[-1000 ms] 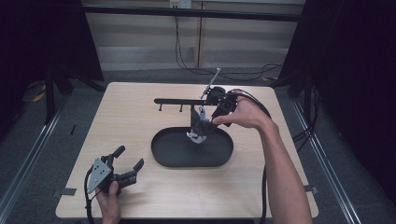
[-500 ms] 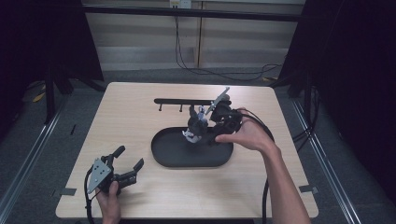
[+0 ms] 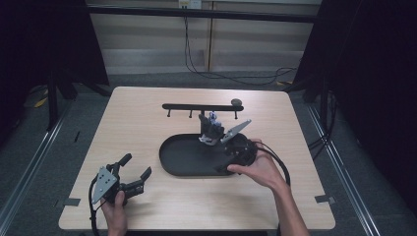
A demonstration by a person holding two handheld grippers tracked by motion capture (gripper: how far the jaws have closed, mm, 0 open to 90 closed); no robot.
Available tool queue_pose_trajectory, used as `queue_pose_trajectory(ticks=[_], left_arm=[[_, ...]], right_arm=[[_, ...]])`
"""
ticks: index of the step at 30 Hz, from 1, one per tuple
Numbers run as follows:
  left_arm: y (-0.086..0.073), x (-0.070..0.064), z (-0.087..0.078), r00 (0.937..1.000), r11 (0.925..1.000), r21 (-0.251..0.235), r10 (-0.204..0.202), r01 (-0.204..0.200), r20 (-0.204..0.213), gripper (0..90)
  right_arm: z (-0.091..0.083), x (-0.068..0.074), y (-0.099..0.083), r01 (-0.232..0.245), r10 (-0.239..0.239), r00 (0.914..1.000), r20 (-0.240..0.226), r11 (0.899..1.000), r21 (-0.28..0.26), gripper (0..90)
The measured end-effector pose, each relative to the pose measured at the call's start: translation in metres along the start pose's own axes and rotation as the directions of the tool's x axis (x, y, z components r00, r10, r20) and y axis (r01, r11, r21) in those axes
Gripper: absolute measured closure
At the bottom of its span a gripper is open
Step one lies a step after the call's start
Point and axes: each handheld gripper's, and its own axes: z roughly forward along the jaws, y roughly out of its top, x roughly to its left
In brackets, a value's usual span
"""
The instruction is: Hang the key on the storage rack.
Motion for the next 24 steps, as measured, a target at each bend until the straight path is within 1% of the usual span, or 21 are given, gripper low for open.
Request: queue_pose_trajectory(ticks=[1,2,4,5,7,9,10,11,12,13,14,15,16,17,18,20,21,22,23,24], left_arm=[[0.0,0.0,0.0,1.0,1.0,0.001,0.0,0.0,0.0,15.3],[0.0,0.0,0.0,1.0,1.0,0.002,0.0,0.0,0.0,15.3],[0.0,0.0,0.0,1.0,1.0,0.0,0.0,0.0,0.0,15.3],[0.0,0.0,0.0,1.0,1.0,0.0,0.0,0.0,0.0,15.3],[0.0,0.0,0.0,1.0,1.0,0.001,0.0,0.0,-0.001,15.3],[0.0,0.0,0.0,1.0,1.0,0.0,0.0,0.0,0.0,15.3],[0.0,0.0,0.0,1.0,1.0,0.001,0.0,0.0,-0.009,15.3],[0.0,0.0,0.0,1.0,1.0,0.001,0.0,0.0,0.0,15.3],[0.0,0.0,0.0,1.0,1.0,0.002,0.0,0.0,0.0,15.3],[0.0,0.0,0.0,1.0,1.0,0.002,0.001,-0.001,0.0,15.3],[0.0,0.0,0.0,1.0,1.0,0.0,0.0,0.0,0.0,15.3],[0.0,0.0,0.0,1.0,1.0,0.0,0.0,0.0,0.0,15.3],[0.0,0.0,0.0,1.0,1.0,0.001,0.001,-0.001,-0.001,15.3],[0.0,0.0,0.0,1.0,1.0,0.001,0.0,0.0,0.0,15.3],[0.0,0.0,0.0,1.0,1.0,0.0,0.0,0.0,0.0,15.3],[0.0,0.0,0.0,1.0,1.0,0.003,0.001,-0.001,0.0,15.3],[0.0,0.0,0.0,1.0,1.0,0.001,0.001,-0.001,0.0,15.3],[0.0,0.0,0.0,1.0,1.0,0.0,0.0,0.0,0.0,15.3],[0.0,0.0,0.0,1.0,1.0,0.0,0.001,-0.001,0.0,15.3],[0.0,0.0,0.0,1.0,1.0,0.0,0.0,0.0,-0.009,15.3]], right_arm=[[0.004,0.002,-0.005,-0.003,0.003,0.9999,0.01,1.0,-0.011,25.7],[0.008,0.004,-0.012,-0.006,0.006,0.9999,0.011,0.999,-0.047,25.5],[0.012,0.006,-0.022,-0.031,0.033,0.9994,0.012,0.993,-0.115,25.9],[0.015,0.007,-0.028,-0.041,0.044,0.9989,0.015,0.986,-0.16,25.7],[0.02,0.008,-0.038,-0.065,0.072,0.9971,0.022,0.973,-0.221,24.1],[0.026,0.009,-0.046,-0.071,0.085,0.9954,0.045,0.968,-0.241,21.1],[0.028,0.011,-0.051,-0.076,0.096,0.9934,0.063,0.963,-0.26,16.9],[0.029,0.012,-0.056,-0.081,0.104,0.9925,0.065,0.955,-0.285,13.9],[0.031,0.013,-0.061,-0.089,0.112,0.9921,0.055,0.945,-0.315,15.1],[0.032,0.015,-0.068,-0.09,0.123,0.9899,0.072,0.932,-0.35,14.8],[0.033,0.016,-0.071,-0.091,0.133,0.9871,0.09,0.926,-0.367,14.7],[0.034,0.017,-0.076,-0.107,0.161,0.981,0.108,0.915,-0.388,14.7],[0.035,0.019,-0.08,-0.122,0.193,0.9727,0.129,0.898,-0.422,15.0],[0.036,0.021,-0.085,-0.135,0.222,0.9637,0.148,0.883,-0.449,15.7],[0.038,0.023,-0.09,-0.129,0.235,0.956,0.176,0.874,-0.468,15.9],[0.044,0.029,-0.1,-0.092,0.233,0.9489,0.213,0.85,-0.519,15.5],[0.046,0.031,-0.104,-0.07,0.234,0.9415,0.243,0.84,-0.538,15.2],[0.047,0.032,-0.107,-0.051,0.238,0.934,0.266,0.827,-0.56,15.1],[0.049,0.033,-0.111,-0.04,0.255,0.9231,0.287,0.807,-0.589,15.4],[0.05,0.034,-0.114,-0.037,0.275,0.9124,0.303,0.793,-0.608,15.9]])
